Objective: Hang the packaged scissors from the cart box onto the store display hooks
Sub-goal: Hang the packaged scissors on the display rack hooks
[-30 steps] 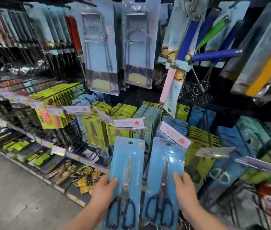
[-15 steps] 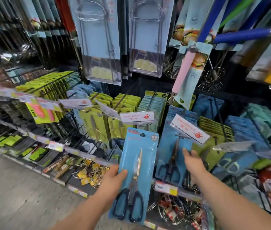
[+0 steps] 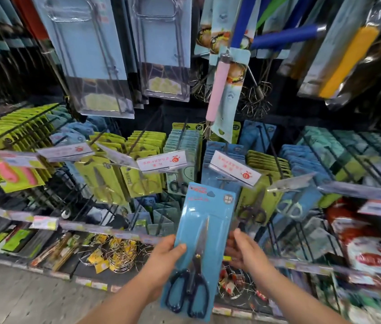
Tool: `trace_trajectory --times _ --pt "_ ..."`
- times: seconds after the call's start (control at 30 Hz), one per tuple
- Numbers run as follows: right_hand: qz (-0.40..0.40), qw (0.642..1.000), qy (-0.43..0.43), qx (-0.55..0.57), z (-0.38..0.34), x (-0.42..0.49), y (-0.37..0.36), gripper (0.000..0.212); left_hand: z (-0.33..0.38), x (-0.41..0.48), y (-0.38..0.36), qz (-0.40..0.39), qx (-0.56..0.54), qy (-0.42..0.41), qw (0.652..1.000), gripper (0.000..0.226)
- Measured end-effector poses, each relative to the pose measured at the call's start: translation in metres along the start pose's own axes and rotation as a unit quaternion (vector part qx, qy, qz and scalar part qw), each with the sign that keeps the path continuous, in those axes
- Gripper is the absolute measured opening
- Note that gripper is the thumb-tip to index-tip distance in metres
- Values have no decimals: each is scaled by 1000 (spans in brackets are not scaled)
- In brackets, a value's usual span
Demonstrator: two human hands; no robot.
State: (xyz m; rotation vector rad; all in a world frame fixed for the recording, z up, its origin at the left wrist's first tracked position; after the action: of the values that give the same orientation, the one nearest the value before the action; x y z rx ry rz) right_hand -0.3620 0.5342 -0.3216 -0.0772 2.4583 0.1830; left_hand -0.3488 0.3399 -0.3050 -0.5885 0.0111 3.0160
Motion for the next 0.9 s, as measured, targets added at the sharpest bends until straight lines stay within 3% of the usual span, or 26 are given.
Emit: trace_trajectory --times 0.07,0.17,0.4,0.9 --pt "-5 1000 26 -12 7 -15 -8 24 1 3 -13 -11 -3 -1 1000 19" --pt "69 994 89 -12 -5 -28 0 10 5 7 -29 -13 -10 0 1000 17" --pt "119 985 106 -66 -27 -27 16 11 18 12 -44 -13 1 -13 1000 16" --pt "132 984 87 -85 -37 13 29 21 23 38 -49 32 20 -12 999 12"
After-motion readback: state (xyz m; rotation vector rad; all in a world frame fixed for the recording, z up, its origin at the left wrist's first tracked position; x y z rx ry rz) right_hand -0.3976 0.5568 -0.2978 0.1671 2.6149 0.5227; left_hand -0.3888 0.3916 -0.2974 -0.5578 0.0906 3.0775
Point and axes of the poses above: each hand's wrist, its own x-axis towards the middle knuckle, its own y-axis out of the back of the hand, z = x × y, the point moved 7 cm from there along x, towards the middle knuckle, and after that the axes turned 8 degrees about -y, right-handed, at the moved point
